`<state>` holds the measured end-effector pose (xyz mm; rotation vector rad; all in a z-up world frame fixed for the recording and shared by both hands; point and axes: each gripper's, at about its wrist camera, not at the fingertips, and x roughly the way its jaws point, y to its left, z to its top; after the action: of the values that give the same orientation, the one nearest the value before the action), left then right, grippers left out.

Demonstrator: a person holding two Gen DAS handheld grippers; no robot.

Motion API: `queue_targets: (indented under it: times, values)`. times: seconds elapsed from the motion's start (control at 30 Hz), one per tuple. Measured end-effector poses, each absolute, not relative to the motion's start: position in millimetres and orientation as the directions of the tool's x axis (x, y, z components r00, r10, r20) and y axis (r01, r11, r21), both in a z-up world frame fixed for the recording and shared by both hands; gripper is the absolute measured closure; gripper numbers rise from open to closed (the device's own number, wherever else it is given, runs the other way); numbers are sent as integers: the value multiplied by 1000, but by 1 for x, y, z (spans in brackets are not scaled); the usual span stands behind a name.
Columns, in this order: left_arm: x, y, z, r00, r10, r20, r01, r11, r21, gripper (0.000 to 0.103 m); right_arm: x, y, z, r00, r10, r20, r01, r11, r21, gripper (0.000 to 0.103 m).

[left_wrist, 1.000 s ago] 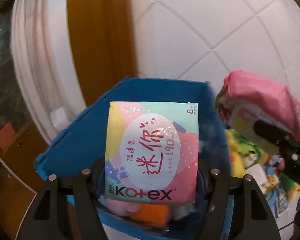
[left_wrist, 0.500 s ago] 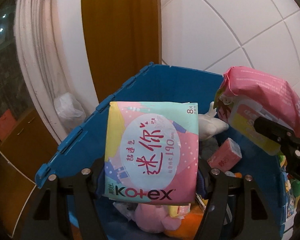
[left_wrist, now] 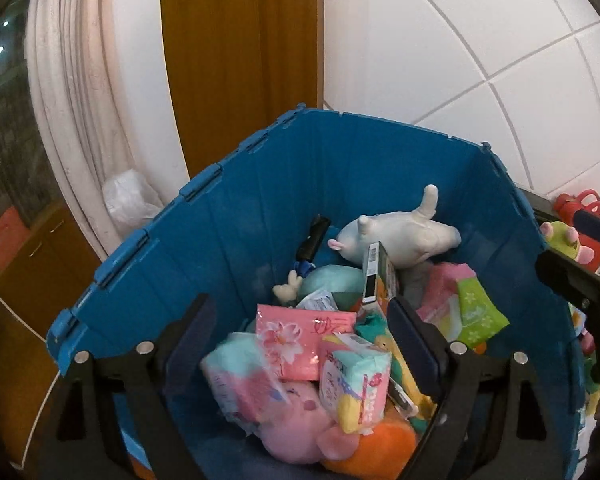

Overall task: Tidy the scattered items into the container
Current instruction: 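Move both grippers back toward the remaining items on the table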

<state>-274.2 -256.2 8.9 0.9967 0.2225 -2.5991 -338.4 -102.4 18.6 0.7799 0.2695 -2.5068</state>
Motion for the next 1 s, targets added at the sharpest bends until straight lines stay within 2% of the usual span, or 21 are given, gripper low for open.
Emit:
queue_targets:
  times: [0.3, 0.47, 0.77, 1.0]
  values:
    - [-253, -229, 13, -717, -238, -655, 343, -939, -34, 15, -312, -72, 13, -725, -388, -569, 483, -875, -19, 0]
    - [-240, -205, 21, -749, -214, -628, 311, -949, -48, 15, -284, -48, 16, -763, -342, -548, 440, -896, -54, 0]
    - [-221, -122, 43, -815, -136, -563, 193, -980, -43, 15, -242, 33, 9, -805, -270, -528, 331, -943, -21, 0]
    - [-217, -25, 49, -836, -67, -545, 104, -994, -37, 15, -215, 125, -13, -798, -214, -563, 255, -967, 5, 0]
